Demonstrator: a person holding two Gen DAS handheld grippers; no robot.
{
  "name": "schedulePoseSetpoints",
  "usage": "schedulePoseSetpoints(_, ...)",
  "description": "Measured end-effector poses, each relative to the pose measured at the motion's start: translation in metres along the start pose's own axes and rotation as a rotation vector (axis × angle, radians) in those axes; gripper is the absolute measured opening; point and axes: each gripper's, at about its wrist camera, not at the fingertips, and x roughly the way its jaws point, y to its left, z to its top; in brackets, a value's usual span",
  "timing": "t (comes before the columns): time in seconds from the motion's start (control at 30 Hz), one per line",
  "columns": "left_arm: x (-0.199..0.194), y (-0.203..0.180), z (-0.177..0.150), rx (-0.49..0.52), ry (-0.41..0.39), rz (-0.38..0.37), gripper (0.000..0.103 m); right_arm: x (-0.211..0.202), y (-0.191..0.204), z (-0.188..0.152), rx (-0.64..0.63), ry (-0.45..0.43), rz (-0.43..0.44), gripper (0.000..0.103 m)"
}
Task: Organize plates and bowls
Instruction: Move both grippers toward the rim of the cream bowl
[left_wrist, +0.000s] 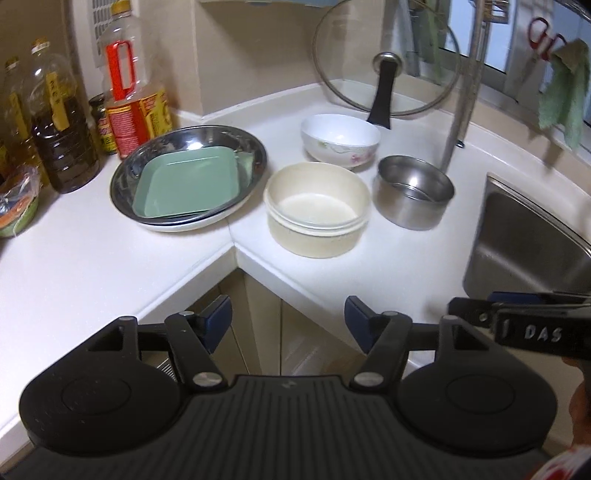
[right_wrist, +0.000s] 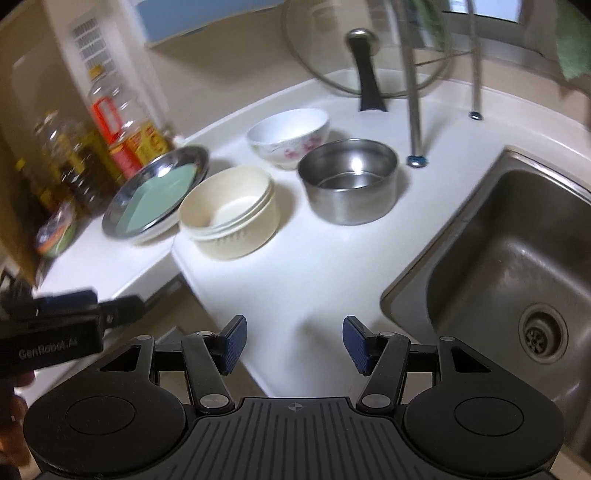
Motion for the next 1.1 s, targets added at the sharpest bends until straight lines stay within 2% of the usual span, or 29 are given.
schedulePoseSetpoints(0.17,0.009,0.014,0.008,-0.021,-0.007,0.025,0.065,0.005,-0.008,0.014,0.067,-0.009,-0.005,0.058)
schedulePoseSetpoints(0.4,0.034,0.023,0.025,0.006,-0.018,-0.019,0.059,0.015,-0.014,0.029,0.136,-0.06,-0.019,0.058)
schedulePoseSetpoints(0.6,0.046,0.024,0.044,0.048,-0.048,-0.05,0.059,0.025,-0.012,0.04,0.183,-0.094,-0.01,0.058)
schedulePoseSetpoints(1.1,0.08,0.03,0.062,0.051,-0.033,-0.09,0.051,0.057,0.01,0.057,0.142,-0.13,0.009,0.057)
